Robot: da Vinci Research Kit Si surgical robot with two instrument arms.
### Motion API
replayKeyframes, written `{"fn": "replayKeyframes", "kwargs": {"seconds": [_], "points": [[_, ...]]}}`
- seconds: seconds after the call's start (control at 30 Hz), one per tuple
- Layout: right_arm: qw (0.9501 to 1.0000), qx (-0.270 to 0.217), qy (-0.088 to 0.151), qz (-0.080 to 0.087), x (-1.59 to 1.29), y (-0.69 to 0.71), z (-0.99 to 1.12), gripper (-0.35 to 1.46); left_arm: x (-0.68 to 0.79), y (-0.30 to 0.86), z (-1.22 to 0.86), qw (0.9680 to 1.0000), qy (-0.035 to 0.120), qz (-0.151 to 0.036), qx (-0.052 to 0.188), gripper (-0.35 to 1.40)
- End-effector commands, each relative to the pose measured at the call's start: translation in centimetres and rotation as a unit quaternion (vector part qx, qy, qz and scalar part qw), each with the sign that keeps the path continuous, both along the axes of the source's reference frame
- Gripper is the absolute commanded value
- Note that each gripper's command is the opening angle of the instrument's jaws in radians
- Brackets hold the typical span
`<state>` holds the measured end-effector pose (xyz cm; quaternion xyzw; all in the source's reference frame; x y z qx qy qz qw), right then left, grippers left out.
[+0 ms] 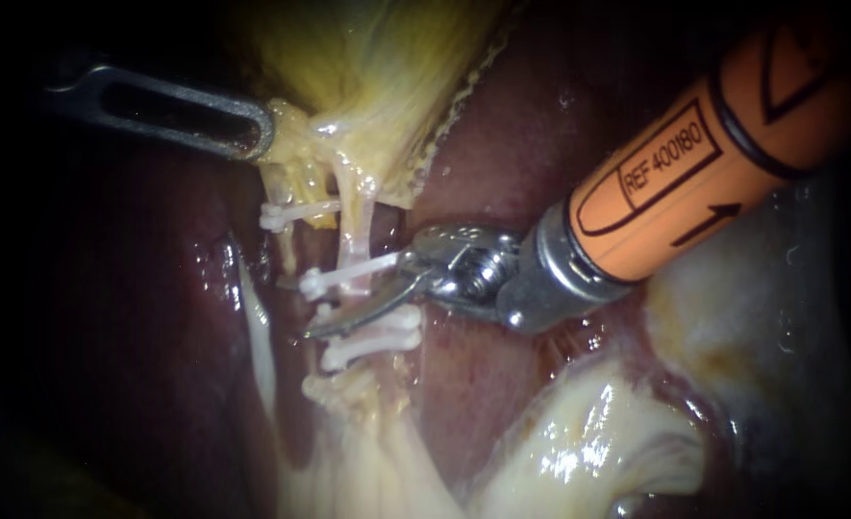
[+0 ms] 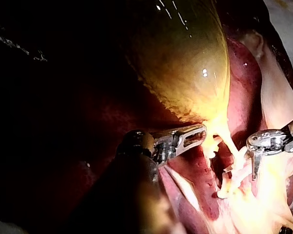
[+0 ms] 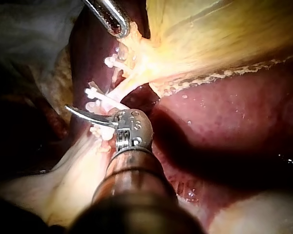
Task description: Go to the cutting position right tube
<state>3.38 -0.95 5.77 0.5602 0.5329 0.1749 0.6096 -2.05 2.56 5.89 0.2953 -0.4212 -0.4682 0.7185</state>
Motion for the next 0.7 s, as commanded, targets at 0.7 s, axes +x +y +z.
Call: {"fn": "replayKeyframes", "kwargs": {"seconds": [0.7], "points": [[0.9999,0.007,0.006,0.007,-0.03,0.10,-0.06,1.32,0.01,0.00,-0.02,1.0000,0.000,0.000,0.000,-0.35]]}}
